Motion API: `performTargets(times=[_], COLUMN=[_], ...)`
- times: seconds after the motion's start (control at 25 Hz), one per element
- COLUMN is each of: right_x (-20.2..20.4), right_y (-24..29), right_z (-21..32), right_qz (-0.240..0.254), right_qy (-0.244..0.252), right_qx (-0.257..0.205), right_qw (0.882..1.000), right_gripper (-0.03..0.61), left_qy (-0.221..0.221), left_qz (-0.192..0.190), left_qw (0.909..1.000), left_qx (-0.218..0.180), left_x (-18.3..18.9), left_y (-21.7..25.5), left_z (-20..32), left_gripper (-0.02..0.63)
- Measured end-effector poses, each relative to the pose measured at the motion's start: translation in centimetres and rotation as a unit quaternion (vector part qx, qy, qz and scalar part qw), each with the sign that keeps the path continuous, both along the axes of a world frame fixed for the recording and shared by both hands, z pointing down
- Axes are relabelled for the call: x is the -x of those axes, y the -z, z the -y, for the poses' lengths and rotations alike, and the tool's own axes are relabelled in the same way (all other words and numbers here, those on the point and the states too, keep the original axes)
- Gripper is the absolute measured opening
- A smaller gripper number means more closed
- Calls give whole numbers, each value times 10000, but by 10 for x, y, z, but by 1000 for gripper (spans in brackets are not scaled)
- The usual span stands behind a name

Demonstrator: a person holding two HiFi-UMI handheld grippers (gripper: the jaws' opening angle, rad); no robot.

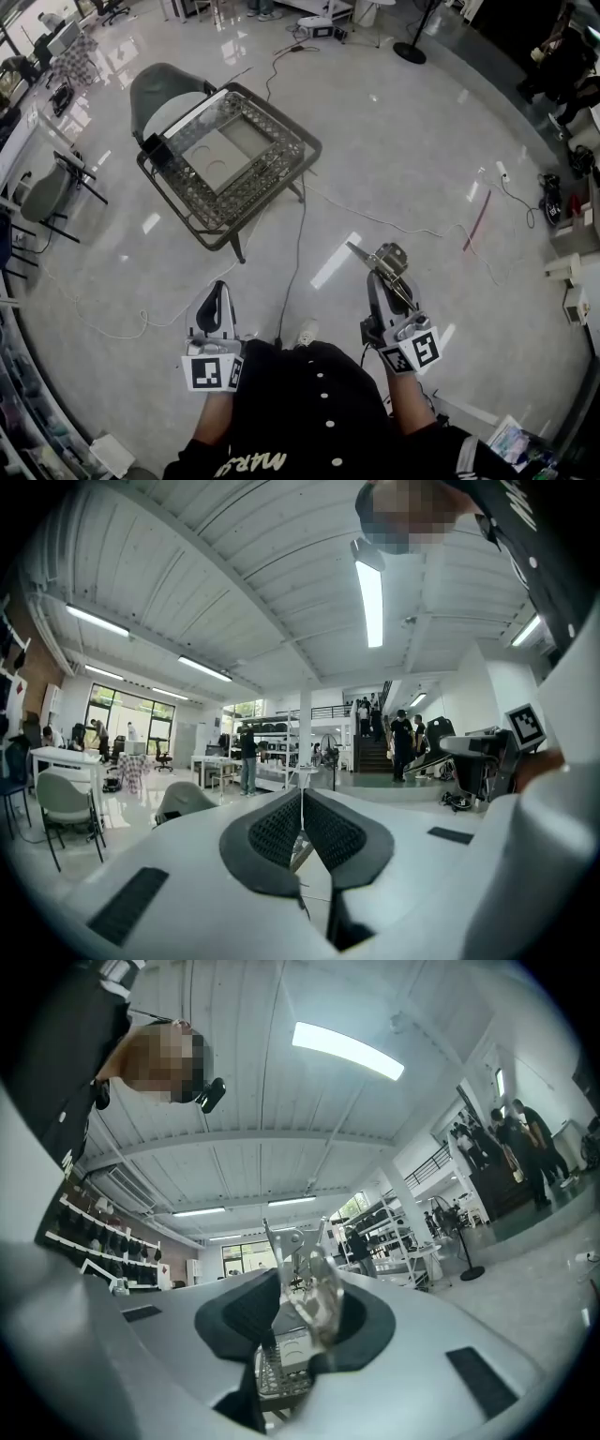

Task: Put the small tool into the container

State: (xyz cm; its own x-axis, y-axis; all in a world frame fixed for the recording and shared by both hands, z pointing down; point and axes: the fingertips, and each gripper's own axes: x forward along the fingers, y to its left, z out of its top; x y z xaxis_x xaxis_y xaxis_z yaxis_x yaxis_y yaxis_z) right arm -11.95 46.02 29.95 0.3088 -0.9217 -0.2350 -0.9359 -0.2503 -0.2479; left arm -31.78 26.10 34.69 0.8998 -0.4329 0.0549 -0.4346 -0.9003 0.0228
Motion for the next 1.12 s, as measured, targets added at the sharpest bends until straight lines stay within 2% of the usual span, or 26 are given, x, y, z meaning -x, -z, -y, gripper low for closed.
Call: performTargets(times=[0.16, 0.52, 0.88, 1.12], right_x=[-20, -38, -54, -66], right_y=[-5, -16, -12, 3], right_z=[-14, -8, 20, 57], right_qz=[-78, -24, -81, 51], right_qy=[102, 205, 150, 177], right_qx=[139, 186, 156, -77], right_qw=[9998, 9996, 9997, 9998], right_gripper=[118, 118, 118, 118], left_qy=[220, 291, 151, 148], left_qz=[3, 98, 14, -41], left_qw=[9998, 9995, 9998, 9998], left_qx=[19, -19, -87, -111], left_x=[-9, -20, -44, -59], left_y=[2, -3, 3, 7], left_z=[-10, -13, 17, 51], left_gripper=[32, 32, 32, 31])
